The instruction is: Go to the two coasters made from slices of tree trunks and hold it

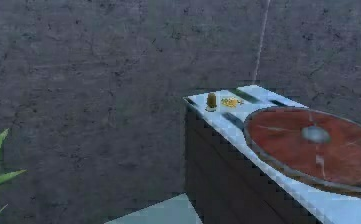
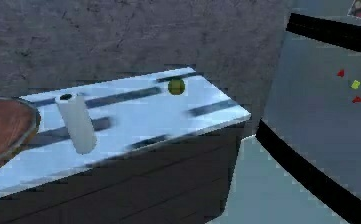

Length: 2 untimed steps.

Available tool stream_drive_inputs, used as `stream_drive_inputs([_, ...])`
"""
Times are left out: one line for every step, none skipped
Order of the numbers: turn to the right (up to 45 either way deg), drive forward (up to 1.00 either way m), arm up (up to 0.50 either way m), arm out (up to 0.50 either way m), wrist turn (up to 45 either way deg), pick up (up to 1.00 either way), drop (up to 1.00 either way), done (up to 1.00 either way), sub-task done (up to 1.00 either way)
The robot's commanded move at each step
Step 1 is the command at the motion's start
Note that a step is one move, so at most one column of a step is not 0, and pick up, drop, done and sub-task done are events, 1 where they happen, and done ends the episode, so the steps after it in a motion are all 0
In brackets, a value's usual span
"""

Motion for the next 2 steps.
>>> stream_drive_inputs([0.0,0.4,0.0,0.0,0.0,0.0,0.0,0.0,0.0])
stream_drive_inputs([-45.0,0.0,0.0,0.0,0.0,0.0,0.0,0.0,0.0])
